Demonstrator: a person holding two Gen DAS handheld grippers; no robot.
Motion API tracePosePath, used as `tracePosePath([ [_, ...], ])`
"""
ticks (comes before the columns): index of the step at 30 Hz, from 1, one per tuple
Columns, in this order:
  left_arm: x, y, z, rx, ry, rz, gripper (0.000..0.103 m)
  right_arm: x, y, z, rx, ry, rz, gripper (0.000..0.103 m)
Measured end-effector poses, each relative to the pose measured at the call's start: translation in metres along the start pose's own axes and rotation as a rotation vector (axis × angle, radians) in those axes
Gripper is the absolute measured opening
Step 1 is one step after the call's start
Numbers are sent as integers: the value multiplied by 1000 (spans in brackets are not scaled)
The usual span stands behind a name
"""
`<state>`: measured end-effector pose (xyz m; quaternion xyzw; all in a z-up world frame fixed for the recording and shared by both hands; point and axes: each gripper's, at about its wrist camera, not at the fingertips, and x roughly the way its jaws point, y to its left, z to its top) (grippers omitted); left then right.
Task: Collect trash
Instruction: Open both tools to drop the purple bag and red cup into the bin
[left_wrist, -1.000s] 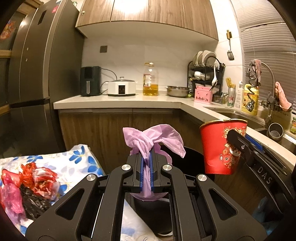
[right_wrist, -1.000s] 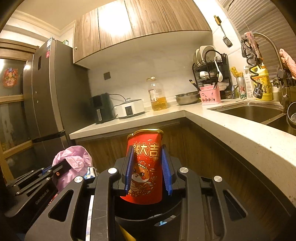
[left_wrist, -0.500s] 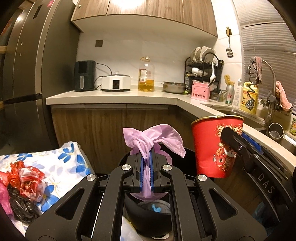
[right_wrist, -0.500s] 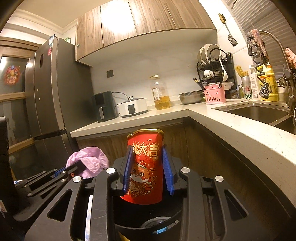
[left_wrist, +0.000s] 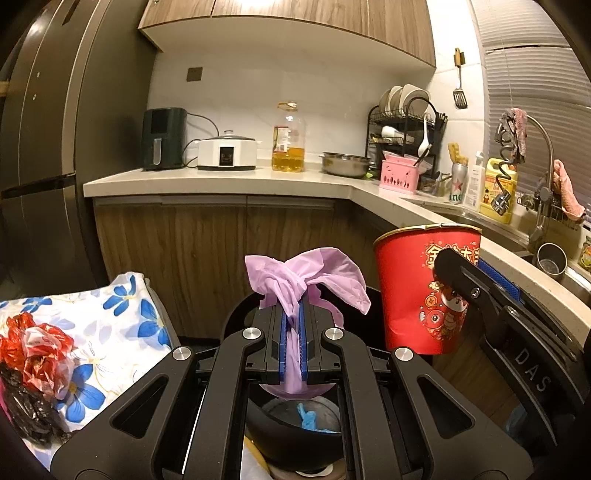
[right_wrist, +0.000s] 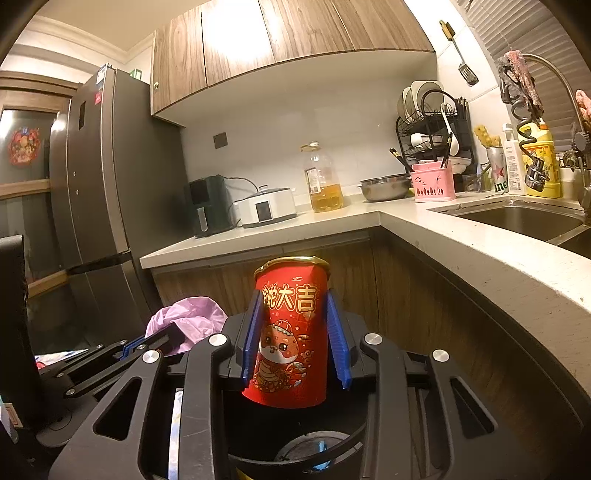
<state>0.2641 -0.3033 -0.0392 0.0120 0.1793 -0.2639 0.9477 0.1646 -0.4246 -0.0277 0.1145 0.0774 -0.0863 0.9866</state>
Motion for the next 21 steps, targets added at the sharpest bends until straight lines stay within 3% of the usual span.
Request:
tracePosePath([
  [15, 16, 4, -6, -12, 42, -19, 7, 14, -6, -4, 20, 22, 3, 38],
  [18, 18, 5, -8, -9, 52, -15, 15, 16, -5, -5, 19, 23, 5, 39],
  [21, 17, 8, -9, -17, 47, -13, 35, 18, -5, -7, 22, 27, 5, 43],
])
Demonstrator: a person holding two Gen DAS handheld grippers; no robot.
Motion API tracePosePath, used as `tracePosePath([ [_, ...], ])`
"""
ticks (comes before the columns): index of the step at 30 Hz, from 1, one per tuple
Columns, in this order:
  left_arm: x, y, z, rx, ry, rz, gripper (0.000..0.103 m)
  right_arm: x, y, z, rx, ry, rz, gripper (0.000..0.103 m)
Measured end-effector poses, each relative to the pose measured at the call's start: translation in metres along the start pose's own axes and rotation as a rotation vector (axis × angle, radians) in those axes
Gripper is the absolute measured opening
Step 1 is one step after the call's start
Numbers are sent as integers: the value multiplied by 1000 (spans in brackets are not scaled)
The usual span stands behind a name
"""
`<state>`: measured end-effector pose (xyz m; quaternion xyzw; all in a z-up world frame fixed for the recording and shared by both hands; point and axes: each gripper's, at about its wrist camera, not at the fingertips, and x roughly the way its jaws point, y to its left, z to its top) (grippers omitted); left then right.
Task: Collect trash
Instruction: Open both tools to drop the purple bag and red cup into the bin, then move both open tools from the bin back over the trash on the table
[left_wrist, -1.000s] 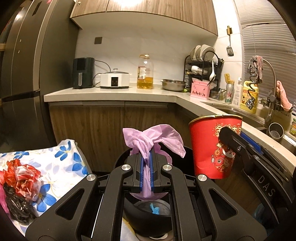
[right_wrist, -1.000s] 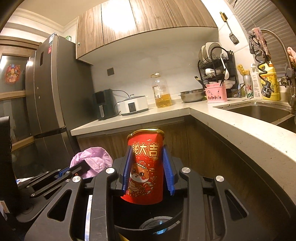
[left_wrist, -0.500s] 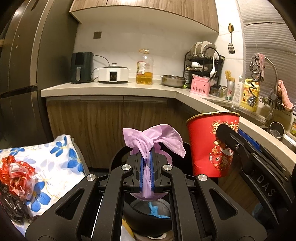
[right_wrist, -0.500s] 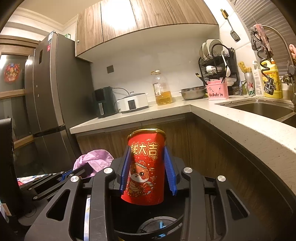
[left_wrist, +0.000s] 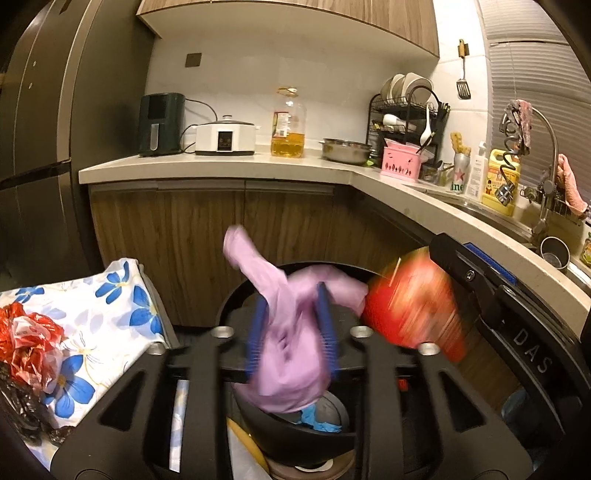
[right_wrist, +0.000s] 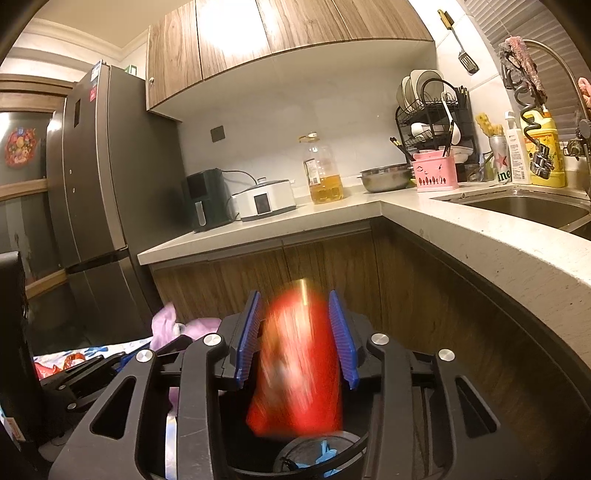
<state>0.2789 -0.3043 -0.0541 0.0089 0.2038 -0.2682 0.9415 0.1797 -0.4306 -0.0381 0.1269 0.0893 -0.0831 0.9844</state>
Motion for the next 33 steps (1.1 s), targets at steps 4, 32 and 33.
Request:
tracePosePath([
  [4, -1, 1, -2, 1, -2, 2, 55, -2, -2, -1, 9, 2, -4, 52],
  [32, -98, 40, -20, -45, -73, 249, 81, -56, 26, -9, -9, 0, 5, 82],
  [33, -104, 42, -21, -47, -78, 256, 81, -58, 28, -9, -9, -1, 8, 83],
])
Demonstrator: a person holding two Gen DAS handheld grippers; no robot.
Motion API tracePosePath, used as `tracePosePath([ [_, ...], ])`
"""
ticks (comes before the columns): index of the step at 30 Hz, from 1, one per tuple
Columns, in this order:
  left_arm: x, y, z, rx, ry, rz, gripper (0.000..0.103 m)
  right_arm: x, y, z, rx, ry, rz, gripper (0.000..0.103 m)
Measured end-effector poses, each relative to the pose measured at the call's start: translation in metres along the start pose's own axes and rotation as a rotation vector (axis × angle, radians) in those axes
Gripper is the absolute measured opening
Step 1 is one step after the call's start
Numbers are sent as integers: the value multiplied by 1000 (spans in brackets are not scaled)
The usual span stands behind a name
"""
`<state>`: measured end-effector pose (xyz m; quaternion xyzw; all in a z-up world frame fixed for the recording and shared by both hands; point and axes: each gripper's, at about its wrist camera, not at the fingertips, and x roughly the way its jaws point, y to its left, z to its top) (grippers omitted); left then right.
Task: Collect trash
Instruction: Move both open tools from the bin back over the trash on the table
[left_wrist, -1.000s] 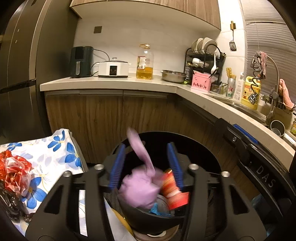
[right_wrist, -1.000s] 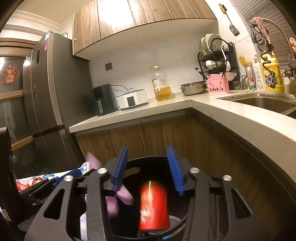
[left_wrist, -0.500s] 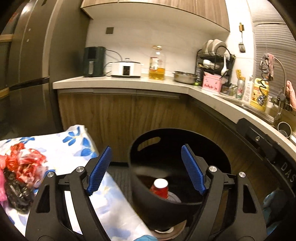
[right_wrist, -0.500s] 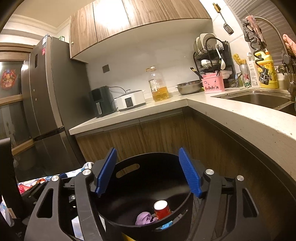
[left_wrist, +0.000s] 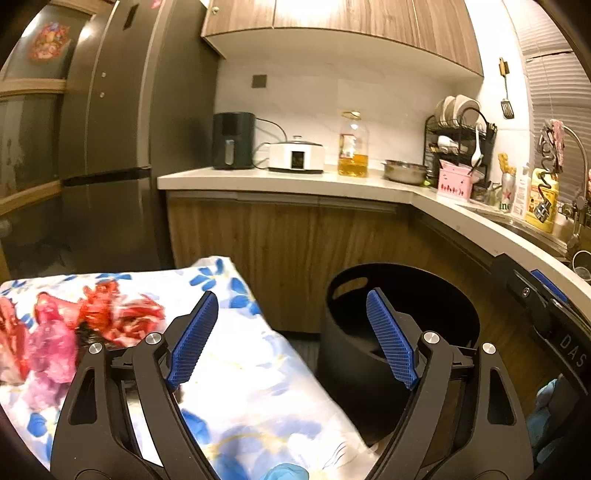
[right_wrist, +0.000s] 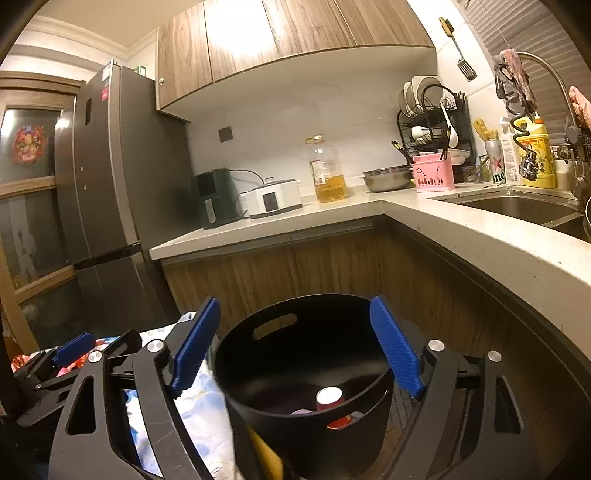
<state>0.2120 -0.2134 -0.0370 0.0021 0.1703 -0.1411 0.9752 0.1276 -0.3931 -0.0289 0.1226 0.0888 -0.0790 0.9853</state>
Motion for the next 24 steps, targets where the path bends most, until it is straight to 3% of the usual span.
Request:
tracePosePath([
  [12, -44, 54, -18, -50, -6, 116, 82, -22, 34, -20, -12, 17, 66, 85],
  [24, -75, 130, -49, -94, -6, 318, 82, -25, 75, -45, -20, 71, 148, 85],
])
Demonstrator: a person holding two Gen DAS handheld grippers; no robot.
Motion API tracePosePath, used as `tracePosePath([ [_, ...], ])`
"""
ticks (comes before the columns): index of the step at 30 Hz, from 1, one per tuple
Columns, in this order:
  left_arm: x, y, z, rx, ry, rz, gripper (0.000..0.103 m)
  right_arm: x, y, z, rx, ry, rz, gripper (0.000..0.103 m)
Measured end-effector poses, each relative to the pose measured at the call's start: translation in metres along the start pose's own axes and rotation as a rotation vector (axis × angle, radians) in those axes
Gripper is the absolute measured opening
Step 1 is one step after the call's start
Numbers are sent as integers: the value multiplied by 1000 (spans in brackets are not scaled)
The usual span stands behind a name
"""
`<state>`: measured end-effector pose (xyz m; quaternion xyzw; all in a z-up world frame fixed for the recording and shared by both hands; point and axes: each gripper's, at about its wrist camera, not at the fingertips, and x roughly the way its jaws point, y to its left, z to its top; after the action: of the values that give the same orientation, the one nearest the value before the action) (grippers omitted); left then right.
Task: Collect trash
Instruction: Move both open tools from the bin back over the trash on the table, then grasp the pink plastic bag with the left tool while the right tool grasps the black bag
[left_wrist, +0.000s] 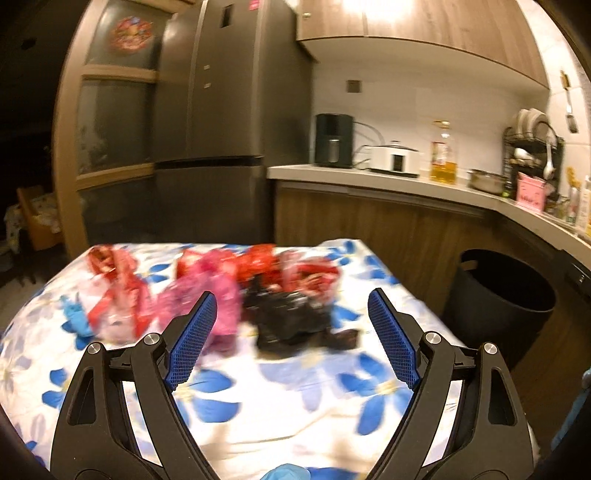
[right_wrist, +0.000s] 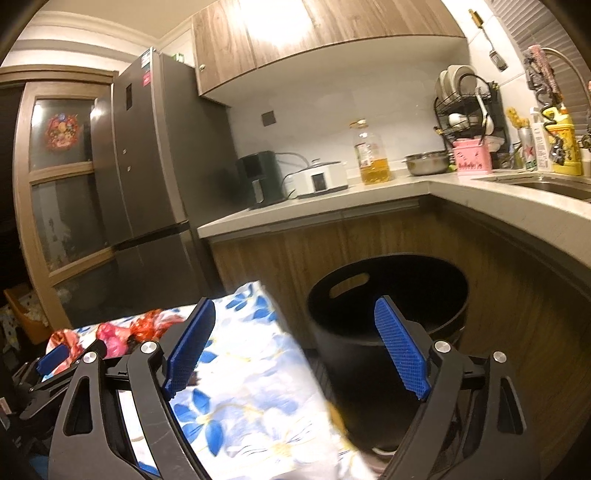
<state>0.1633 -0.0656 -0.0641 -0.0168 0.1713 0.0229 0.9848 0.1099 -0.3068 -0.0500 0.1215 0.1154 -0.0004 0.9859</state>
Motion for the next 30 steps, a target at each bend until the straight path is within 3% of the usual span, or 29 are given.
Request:
tracePosePath([
  [10, 12, 61, -12, -21, -10, 87, 82, 22, 46, -19, -5, 50, 75, 85],
  [19, 52, 81, -3, 2, 13, 87, 82, 51, 92, -32, -40, 102, 133, 85],
  [24, 81, 87, -2, 1, 86, 54, 69, 66, 108, -36, -55, 114, 141, 85],
  [30, 102, 97, -11, -53, 182, -2, 41, 85, 128, -44, -86, 136, 152, 85],
])
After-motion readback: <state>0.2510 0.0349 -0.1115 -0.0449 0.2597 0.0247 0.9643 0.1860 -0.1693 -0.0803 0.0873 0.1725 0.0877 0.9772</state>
